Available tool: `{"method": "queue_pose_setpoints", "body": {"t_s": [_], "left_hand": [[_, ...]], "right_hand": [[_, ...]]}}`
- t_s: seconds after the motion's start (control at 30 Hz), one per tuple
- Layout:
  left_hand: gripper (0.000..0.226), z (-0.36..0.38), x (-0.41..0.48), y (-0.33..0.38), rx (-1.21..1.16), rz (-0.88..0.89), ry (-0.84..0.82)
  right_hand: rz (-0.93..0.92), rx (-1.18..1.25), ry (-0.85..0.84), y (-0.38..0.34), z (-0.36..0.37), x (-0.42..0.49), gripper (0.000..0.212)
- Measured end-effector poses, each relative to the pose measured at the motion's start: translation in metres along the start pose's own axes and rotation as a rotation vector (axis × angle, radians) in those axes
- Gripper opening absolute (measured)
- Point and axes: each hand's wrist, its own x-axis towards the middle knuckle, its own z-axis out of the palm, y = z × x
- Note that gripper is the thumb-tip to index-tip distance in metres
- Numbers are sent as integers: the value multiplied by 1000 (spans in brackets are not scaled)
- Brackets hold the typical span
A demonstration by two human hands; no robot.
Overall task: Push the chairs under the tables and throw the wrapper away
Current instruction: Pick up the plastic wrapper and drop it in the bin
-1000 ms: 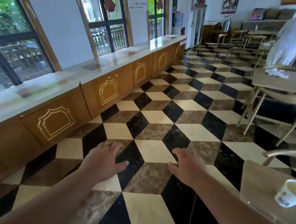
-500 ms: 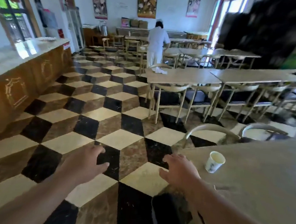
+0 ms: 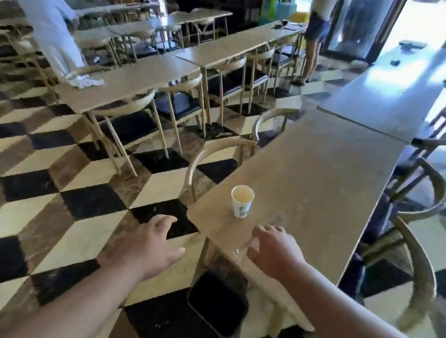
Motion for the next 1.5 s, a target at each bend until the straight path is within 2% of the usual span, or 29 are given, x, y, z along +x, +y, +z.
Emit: {"method": "queue_pose_setpoints", "body": {"t_s": [0.17, 0.33, 0.53, 0.63, 0.77, 1.03, 1.2, 1.27, 1.4, 1.5], "left_hand": [[84, 6, 93, 3, 86, 99, -75], [84, 42, 162, 6, 92, 175, -208], [87, 99, 242, 7, 82, 339, -346], [94, 123, 278, 5, 85, 459, -323], [99, 157, 321, -3, 86, 570, -259], [110, 237, 364, 9, 145, 579, -91], [98, 260, 367, 6, 27, 581, 44], [95, 261, 367, 7, 48, 577, 46], [92, 262, 367, 9, 69, 571, 58], [89, 263, 367, 9, 45, 572, 77]], "right_hand": [[108, -6, -27, 15, 24, 54, 52], [259, 148, -54, 26, 52, 78, 57], [546, 111, -175, 31, 89, 68, 42], [694, 96, -215, 14, 107, 53, 42], [783, 96, -222, -10, 125, 62, 49], [851, 286, 136, 16, 150, 178, 73], [1070, 288, 160, 62, 180, 221, 84], [1055, 343, 212, 74, 187, 228, 72], [982, 415, 250, 67, 191, 217, 33], [915, 518, 251, 36, 200, 184, 24]]}}
